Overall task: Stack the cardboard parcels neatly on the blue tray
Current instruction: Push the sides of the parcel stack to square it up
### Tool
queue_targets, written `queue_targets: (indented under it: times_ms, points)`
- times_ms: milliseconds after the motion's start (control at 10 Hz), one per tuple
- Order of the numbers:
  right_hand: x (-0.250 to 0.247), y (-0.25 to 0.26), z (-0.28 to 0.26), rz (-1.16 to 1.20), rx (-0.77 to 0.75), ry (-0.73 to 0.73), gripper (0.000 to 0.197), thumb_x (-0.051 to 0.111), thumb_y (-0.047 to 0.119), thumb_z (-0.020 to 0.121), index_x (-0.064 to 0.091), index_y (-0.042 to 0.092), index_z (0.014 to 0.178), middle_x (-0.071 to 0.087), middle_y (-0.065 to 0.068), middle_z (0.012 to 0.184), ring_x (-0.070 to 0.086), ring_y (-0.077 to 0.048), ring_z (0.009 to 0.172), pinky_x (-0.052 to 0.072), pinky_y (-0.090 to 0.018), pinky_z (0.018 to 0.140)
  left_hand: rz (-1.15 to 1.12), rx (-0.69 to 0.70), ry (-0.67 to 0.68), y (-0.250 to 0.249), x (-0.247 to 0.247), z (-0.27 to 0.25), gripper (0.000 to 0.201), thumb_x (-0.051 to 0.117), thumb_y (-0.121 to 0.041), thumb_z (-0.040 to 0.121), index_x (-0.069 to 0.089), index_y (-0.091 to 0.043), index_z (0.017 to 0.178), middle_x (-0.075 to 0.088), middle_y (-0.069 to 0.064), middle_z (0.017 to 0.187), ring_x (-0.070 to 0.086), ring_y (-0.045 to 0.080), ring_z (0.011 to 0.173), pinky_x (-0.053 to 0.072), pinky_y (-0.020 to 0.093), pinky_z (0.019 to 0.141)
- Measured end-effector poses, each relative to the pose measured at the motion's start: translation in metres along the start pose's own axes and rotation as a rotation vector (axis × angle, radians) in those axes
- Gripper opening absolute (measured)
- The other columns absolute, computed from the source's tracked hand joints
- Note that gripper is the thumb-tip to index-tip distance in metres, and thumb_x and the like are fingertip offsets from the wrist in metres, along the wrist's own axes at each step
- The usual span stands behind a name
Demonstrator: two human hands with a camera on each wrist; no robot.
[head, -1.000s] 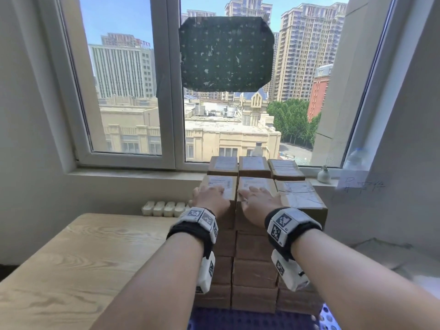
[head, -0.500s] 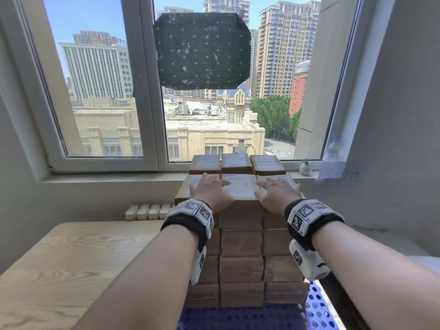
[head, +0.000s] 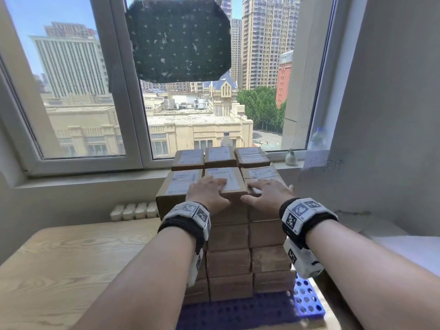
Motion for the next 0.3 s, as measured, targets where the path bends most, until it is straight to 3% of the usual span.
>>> queue_targets:
  times_ms: [300]
  points:
    - [-0.003, 0.0061, 0.001, 0.009, -0.015, -0.045, 0.054, 0.038, 0.063, 0.094, 0.045, 0.039, 0.143, 0.039, 0.008, 0.155, 0.029, -0.019, 0.145, 0.002, -0.066, 0.116, -0.026, -0.02, 0.014, -0.0008, -0.0017, 0.0028, 0.07, 0.058, -0.039, 0.083, 0.035, -0.032, 0.149, 0.031, 0.002, 0.157, 0.027, 0.021, 0.145, 0.023, 0.045, 0.119]
Point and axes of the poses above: each hand's wrist, its own z-axis towards the middle knuckle, its own x-axis out of the palm, y = z × x, the point moved 5 cm from there along z, towards the middle knuckle
